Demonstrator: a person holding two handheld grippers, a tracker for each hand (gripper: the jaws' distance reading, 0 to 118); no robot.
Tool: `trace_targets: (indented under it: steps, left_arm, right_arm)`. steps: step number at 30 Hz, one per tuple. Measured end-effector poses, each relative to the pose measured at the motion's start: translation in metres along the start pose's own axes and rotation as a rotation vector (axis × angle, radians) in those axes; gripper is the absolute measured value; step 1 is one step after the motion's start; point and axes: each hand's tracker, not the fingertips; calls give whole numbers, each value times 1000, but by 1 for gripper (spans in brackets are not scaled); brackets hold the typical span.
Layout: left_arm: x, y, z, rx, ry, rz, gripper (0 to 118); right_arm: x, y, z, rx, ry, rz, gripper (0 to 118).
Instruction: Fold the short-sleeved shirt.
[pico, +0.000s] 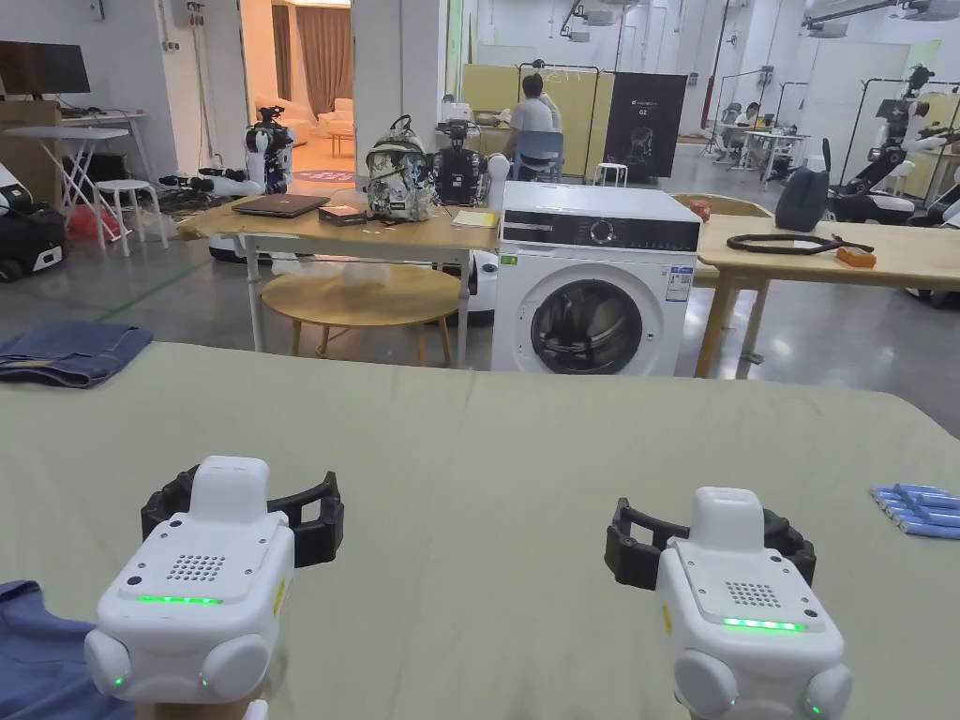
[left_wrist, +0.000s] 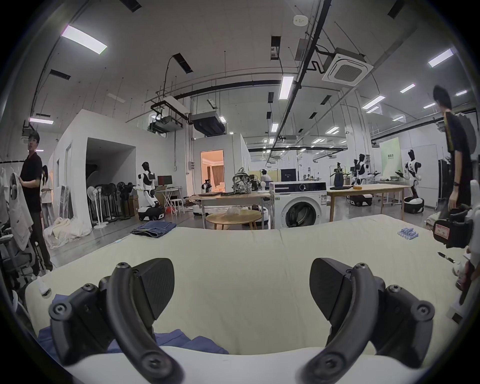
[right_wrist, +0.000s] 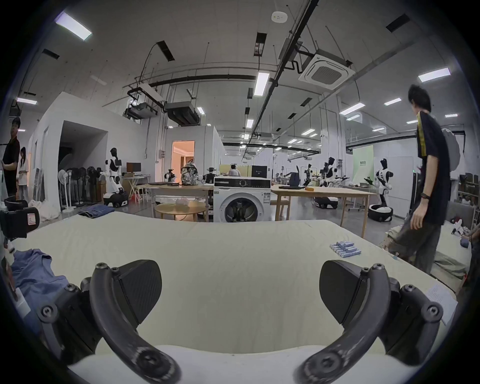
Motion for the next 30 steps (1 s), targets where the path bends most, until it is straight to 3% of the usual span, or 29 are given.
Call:
trace_targets:
  steps: [12, 14, 16, 21, 22, 23, 25, 26, 28, 30]
  left_arm:
    - [-1, -4, 0, -15, 3, 3, 106]
    - [-4, -4, 0, -21, -3, 49, 106]
    - [-10, -3, -1, -33, -14, 140, 106]
    - [-36, -6, -7, -73, -55, 522, 106]
    - [-39, -7, -7, -74, -57, 565, 106]
    - [-38, -5, -7, -75, -44, 523, 106]
    - [-28, 1, -6, -56, -20, 325, 106]
    - [-16, 6, -6, -50, 18, 113, 106]
    - [8, 9, -5, -18, 75, -295, 106]
    - [29, 3, -4, 39, 93, -677, 106]
  right_arm:
    - [-1, 5, 7, -20, -19, 25, 118]
    - [1, 7, 8, -24, -29, -3, 118]
    - [7, 10, 9, -36, -10, -113, 118]
    - [31, 13, 3, -64, 6, -463, 118]
    - [35, 13, 2, -61, 2, -516, 118]
    - [37, 19, 2, -59, -10, -542, 118]
    - [35, 26, 1, -54, -27, -442, 118]
    - [28, 30, -1, -34, -15, -298, 118]
    - [6, 32, -4, -8, -3, 105, 118]
    - [-19, 24, -2, 60, -24, 587, 118]
